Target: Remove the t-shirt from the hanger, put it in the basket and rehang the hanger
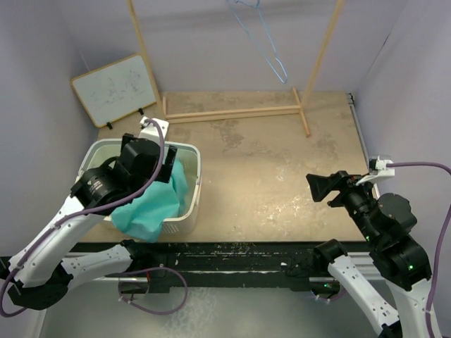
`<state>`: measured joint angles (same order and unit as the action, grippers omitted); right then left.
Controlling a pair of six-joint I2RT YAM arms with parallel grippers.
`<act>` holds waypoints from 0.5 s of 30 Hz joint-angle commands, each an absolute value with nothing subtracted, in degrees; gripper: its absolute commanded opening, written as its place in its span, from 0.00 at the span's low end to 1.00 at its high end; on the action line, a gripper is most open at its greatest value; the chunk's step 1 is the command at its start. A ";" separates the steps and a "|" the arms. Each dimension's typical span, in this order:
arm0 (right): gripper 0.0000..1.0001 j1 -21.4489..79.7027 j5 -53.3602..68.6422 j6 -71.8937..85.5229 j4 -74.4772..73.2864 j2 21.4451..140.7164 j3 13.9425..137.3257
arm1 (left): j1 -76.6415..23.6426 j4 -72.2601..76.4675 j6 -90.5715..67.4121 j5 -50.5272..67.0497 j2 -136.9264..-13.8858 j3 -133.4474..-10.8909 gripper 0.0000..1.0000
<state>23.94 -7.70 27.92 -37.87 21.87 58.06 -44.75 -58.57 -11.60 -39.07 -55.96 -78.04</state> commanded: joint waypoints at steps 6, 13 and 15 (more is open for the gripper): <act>0.83 24.17 -5.62 27.58 -36.74 22.05 61.05 | -44.91 -50.53 -13.09 -36.59 -42.55 -74.96 0.99; 0.82 24.13 -4.54 28.34 -36.14 22.49 61.01 | -44.91 -56.97 -16.62 -35.45 -43.15 -73.10 1.00; 0.82 24.16 -4.42 28.39 -36.23 22.65 61.29 | -44.91 -63.81 -20.33 -35.24 -47.37 -73.82 0.90</act>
<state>23.99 -5.76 28.10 -37.87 22.85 58.74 -44.80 -55.07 -14.57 -35.81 -40.14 -74.63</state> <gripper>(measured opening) 0.825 0.972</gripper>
